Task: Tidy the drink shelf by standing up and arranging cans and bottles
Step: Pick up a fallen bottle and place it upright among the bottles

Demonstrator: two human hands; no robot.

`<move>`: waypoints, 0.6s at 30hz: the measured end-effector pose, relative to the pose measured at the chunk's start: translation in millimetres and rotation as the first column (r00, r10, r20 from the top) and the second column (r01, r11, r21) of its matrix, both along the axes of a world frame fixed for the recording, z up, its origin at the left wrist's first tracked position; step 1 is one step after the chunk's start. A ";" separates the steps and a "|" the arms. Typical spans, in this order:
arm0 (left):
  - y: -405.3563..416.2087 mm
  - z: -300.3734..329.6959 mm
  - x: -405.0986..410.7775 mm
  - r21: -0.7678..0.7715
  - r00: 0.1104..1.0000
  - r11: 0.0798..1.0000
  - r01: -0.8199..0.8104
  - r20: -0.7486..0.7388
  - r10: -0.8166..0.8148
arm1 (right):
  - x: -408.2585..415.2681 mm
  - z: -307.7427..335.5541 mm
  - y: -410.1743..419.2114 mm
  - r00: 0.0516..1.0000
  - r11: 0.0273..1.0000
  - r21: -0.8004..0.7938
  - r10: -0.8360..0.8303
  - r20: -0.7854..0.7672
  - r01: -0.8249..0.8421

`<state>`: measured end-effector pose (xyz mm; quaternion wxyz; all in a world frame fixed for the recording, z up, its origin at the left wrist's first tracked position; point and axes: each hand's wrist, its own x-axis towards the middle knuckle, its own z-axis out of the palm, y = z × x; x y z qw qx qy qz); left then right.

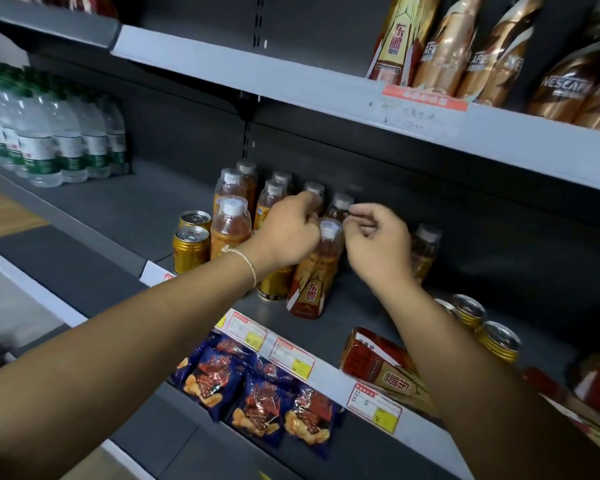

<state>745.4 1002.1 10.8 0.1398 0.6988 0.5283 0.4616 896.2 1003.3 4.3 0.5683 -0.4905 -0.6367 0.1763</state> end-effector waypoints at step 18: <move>11.5 -44.5 -191.4 -0.039 0.875 0.987 -0.153 0.459 0.154 | -167.7 -48.4 -20.1 0.982 0.961 -0.227 0.179 0.067 -0.159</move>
